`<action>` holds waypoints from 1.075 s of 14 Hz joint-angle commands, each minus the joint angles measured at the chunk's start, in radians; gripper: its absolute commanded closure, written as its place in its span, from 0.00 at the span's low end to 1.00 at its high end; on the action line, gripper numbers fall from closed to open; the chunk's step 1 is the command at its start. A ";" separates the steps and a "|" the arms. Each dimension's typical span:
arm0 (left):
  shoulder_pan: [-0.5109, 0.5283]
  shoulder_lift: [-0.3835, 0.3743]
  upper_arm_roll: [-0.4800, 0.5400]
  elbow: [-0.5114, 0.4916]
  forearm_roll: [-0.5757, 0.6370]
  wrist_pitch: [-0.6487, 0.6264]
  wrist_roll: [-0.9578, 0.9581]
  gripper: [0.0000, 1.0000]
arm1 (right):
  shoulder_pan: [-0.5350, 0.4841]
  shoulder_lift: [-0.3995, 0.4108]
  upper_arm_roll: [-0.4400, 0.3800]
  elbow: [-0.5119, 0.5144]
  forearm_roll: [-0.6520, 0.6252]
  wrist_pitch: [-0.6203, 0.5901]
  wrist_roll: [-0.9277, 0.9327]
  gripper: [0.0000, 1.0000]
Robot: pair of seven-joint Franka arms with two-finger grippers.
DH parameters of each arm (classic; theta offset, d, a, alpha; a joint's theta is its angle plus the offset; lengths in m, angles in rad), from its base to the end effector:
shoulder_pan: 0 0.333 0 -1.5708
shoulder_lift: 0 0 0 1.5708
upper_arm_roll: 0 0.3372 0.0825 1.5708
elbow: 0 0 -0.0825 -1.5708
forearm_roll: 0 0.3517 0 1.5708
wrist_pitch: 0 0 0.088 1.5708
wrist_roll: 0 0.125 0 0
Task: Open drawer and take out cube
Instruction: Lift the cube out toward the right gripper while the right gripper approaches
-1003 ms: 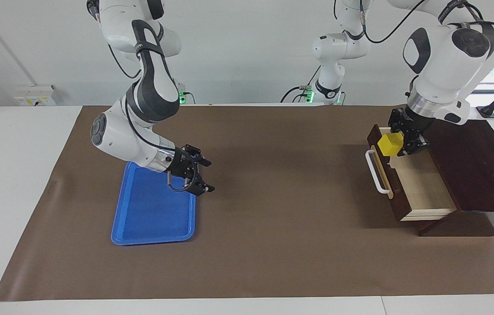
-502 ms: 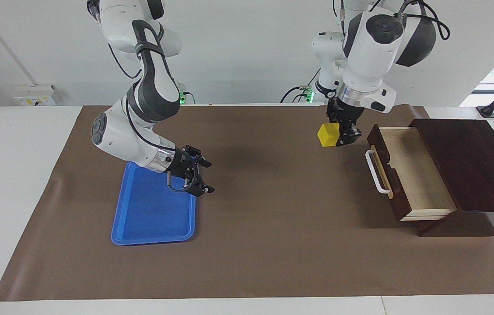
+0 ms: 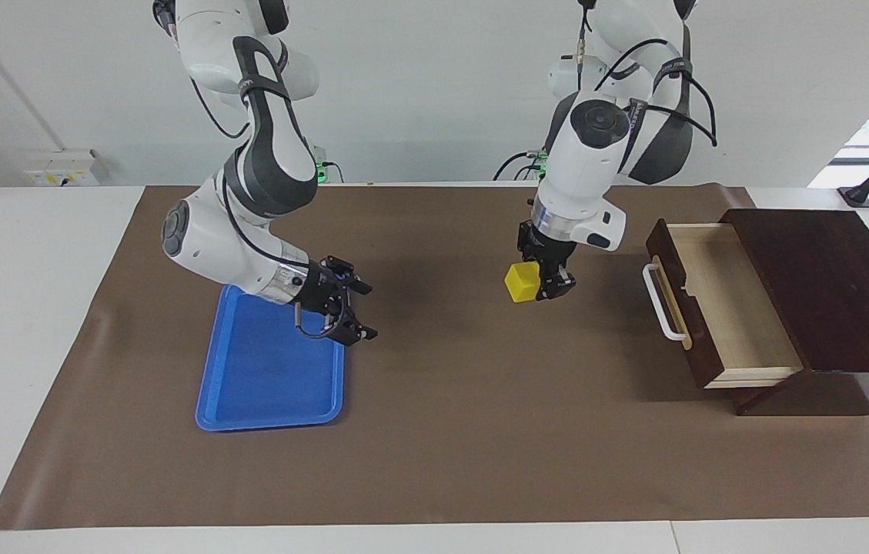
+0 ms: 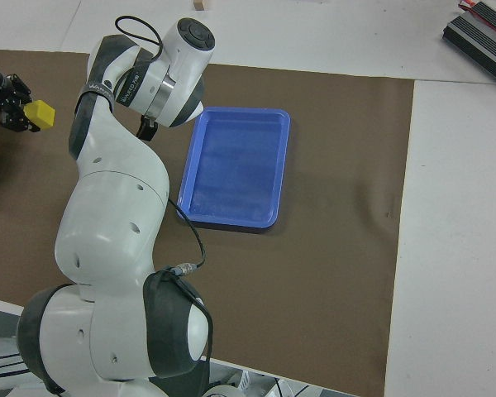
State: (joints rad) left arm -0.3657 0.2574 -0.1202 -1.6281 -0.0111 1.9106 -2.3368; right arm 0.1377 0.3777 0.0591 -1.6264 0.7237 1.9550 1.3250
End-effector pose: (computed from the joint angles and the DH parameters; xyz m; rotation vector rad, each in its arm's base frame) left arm 0.5479 -0.2825 0.4860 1.8596 2.4903 -0.0563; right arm 0.6233 0.1753 0.4345 -1.9590 1.7035 0.6839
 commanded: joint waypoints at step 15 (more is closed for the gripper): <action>-0.033 -0.004 0.014 0.002 0.034 -0.015 -0.013 1.00 | 0.191 0.053 -0.001 0.060 -0.043 0.090 0.008 0.02</action>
State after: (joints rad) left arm -0.3857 0.2572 -0.1175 -1.6279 0.0084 1.9060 -2.3369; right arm 0.3171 0.4090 0.0616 -1.5947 0.7062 2.0389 1.3231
